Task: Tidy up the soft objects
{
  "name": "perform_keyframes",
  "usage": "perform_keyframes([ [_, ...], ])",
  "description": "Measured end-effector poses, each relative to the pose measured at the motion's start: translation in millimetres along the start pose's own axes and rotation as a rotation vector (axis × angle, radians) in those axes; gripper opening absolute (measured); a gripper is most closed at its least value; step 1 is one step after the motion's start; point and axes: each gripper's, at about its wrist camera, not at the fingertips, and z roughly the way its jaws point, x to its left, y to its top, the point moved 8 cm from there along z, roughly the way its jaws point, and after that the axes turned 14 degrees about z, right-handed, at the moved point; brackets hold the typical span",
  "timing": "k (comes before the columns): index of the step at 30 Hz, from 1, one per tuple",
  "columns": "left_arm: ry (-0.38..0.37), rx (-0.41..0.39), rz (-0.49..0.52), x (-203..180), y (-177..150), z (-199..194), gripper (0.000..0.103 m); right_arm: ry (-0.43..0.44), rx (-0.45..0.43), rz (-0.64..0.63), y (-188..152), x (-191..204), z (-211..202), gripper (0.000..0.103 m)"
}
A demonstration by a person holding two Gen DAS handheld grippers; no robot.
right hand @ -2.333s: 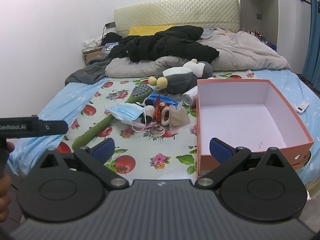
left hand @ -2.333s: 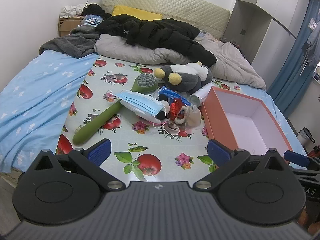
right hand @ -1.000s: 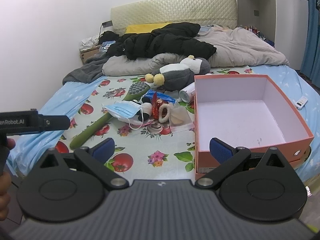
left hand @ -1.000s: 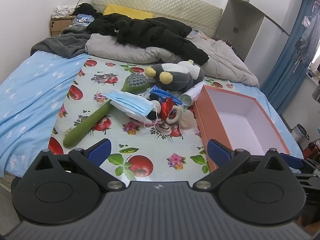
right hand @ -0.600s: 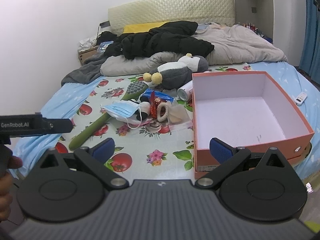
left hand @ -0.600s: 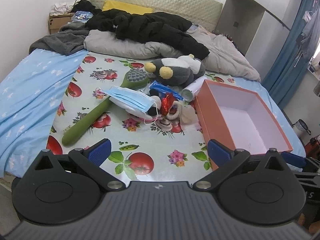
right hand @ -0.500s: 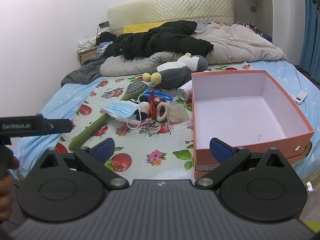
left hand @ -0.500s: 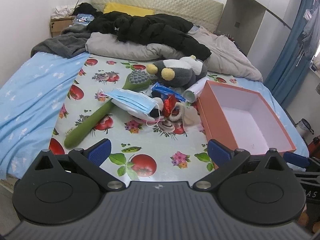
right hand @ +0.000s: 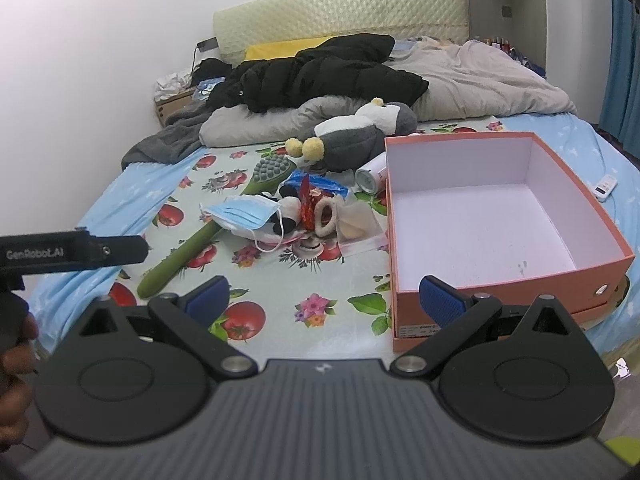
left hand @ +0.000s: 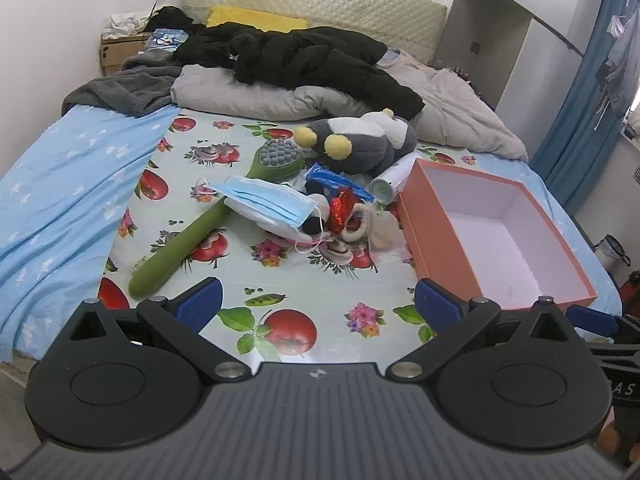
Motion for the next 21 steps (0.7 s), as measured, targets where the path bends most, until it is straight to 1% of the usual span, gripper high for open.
perform_keyframes([
  [6,-0.003,0.022,-0.004,0,-2,6,0.103,-0.008,0.006,0.006,-1,-1,3,0.103],
  [10,0.000,0.021,0.006,-1,-2,8,0.103,-0.006,0.008,0.012,-2,-2,5,0.103],
  [13,-0.003,0.026,0.010,-1,-2,11,0.103,-0.019,-0.001,-0.008,-3,-2,5,0.103],
  [17,0.010,0.034,0.025,-2,-2,16,0.103,-0.004,0.013,-0.010,-4,1,12,0.103],
  [21,0.012,0.040,0.009,5,-1,24,0.103,0.003,0.019,-0.016,-3,6,22,0.103],
])
